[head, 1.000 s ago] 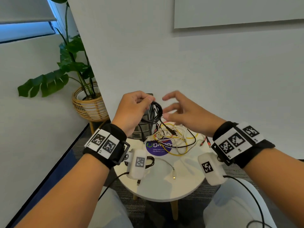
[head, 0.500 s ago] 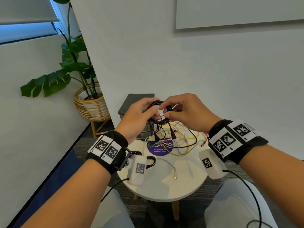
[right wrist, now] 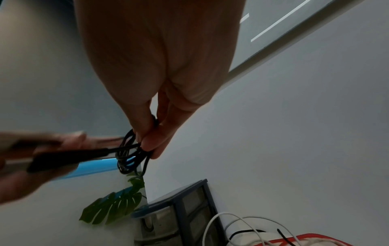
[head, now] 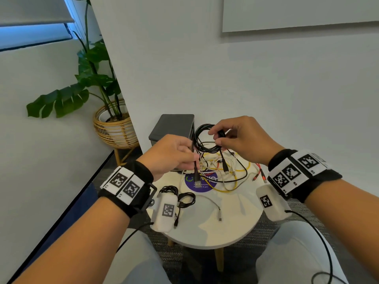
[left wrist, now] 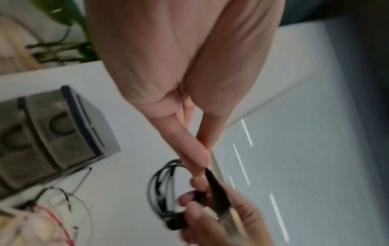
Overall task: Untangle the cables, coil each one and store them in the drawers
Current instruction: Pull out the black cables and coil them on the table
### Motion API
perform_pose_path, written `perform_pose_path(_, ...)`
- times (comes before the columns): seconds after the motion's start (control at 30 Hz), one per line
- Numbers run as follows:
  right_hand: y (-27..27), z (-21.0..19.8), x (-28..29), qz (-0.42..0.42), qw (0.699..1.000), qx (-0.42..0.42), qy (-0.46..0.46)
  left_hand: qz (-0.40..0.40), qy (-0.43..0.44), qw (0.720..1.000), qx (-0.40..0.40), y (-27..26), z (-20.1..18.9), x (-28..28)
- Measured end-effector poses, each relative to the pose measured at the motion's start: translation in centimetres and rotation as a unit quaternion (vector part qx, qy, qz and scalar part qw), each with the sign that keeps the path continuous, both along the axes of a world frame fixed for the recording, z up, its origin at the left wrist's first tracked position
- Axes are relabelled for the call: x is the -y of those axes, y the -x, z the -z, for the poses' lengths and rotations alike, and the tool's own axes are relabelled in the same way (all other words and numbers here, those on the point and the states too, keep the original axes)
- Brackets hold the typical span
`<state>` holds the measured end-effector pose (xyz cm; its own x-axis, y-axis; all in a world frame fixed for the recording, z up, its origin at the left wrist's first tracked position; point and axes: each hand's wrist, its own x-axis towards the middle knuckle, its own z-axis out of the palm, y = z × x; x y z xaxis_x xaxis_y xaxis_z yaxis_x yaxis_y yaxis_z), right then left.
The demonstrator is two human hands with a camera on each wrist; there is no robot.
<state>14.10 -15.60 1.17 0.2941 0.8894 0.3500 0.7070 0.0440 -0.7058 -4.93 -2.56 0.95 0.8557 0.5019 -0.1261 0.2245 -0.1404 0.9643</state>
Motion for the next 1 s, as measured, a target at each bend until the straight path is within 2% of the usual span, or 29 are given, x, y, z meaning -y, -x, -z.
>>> perform_pose_path(0.1, -0.2, 0.5, 0.3, 0.005, 1.0, 0.009, 0.007, -0.081, 0.067, 0.983, 0.147, 0.0, -0.5, 0.3)
perform_pose_path(0.13, -0.1, 0.6, 0.5, 0.005, 1.0, 0.013, 0.011, -0.11, 0.07, 0.972, 0.194, -0.1, -0.6, 0.5)
perform_pose_path(0.2, 0.2, 0.8, 0.5, 0.005, 1.0, 0.007, 0.014, -0.154, 0.022, 0.957, 0.244, -0.5, -0.6, 0.9)
perform_pose_path(0.33, 0.8, 0.3, 0.3, 0.007, 1.0, -0.013, -0.004, -0.193, -0.13, 0.94, 0.251, -1.4, 0.3, 1.8)
perform_pose_path(0.47, 0.7, 0.2, 0.4, 0.004, 1.0, -0.02, -0.013, -0.206, -0.327, 0.9, 0.202, -1.8, 1.1, 1.3)
perform_pose_path(0.53, 0.6, 0.4, 0.5, 0.002, 0.999, -0.035, -0.026, -0.207, -0.37, 0.884, 0.197, -2.0, 1.2, 1.3)
perform_pose_path(0.63, 0.4, 0.2, 0.4, -0.006, 0.998, -0.049, -0.038, -0.179, -0.404, 0.877, 0.189, -2.2, 1.6, 1.3)
perform_pose_path(0.7, 0.4, 0.2, 0.2, -0.016, 0.998, -0.053, -0.04, -0.161, -0.42, 0.879, 0.159, -2.3, 1.7, 1.4)
perform_pose_path(0.77, 0.5, 0.1, 0.2, -0.026, 0.997, -0.058, -0.038, -0.163, -0.4, 0.892, 0.131, -2.4, 1.3, 1.1)
perform_pose_path(0.83, 0.6, 0.0, 0.2, -0.035, 0.997, -0.062, -0.034, -0.147, -0.339, 0.923, 0.108, -2.5, 0.5, 0.6)
perform_pose_path(0.93, 0.8, -0.3, 0.1, -0.049, 0.995, -0.083, -0.023, -0.049, -0.233, 0.971, 0.031, -2.7, -0.8, 0.3)
perform_pose_path(1.0, 0.8, -0.6, 0.0, -0.053, 0.993, -0.108, -0.017, -0.011, -0.138, 0.99, 0.014, -2.9, -1.5, 0.7)
